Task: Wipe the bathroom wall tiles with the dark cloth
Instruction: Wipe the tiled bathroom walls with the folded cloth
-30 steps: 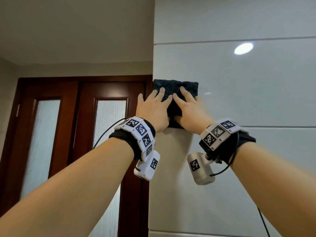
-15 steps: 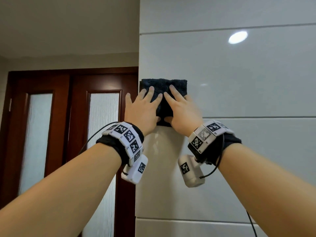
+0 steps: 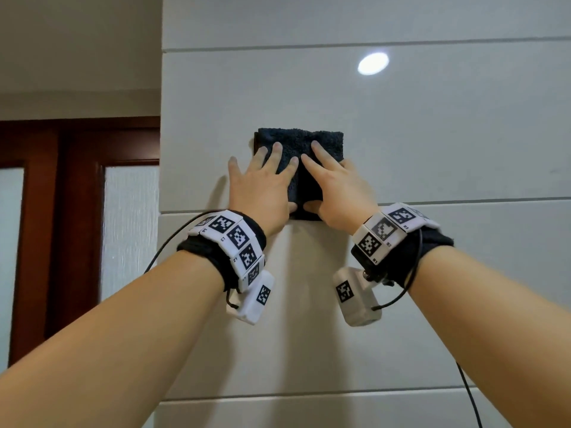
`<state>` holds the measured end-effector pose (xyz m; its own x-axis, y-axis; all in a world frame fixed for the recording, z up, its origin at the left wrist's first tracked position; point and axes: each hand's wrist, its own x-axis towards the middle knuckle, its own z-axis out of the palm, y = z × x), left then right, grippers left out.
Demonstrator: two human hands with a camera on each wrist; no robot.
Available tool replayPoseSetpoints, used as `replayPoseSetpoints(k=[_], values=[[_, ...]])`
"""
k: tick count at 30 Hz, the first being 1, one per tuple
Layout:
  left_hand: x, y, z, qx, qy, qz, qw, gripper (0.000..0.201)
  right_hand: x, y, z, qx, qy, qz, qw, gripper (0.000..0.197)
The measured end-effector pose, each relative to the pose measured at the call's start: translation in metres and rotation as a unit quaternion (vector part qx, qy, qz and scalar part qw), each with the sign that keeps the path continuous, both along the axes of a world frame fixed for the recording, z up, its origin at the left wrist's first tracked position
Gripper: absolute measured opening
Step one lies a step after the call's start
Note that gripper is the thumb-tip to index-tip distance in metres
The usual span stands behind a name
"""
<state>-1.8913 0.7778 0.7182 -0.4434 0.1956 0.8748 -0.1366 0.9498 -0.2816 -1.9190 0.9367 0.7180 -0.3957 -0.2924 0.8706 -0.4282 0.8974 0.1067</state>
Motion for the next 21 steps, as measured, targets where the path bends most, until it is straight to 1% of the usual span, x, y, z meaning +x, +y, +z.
replayPoseSetpoints(k=[8,18,21], values=[[-0.014,0.107,0.002,-0.004,-0.004,-0.008,1.0,0.084,-0.011,0.108,0.001,-0.006,0.0,-0.012,1.0,0.087],[-0.037,0.263,0.003,-0.015,-0.014,-0.04,0.999,0.084,-0.026,0.263,-0.005,-0.036,-0.014,-0.038,0.999,0.086],[-0.041,0.292,0.004,-0.018,-0.02,-0.041,0.999,0.083,-0.031,0.29,-0.007,-0.043,-0.015,-0.038,0.998,0.086]])
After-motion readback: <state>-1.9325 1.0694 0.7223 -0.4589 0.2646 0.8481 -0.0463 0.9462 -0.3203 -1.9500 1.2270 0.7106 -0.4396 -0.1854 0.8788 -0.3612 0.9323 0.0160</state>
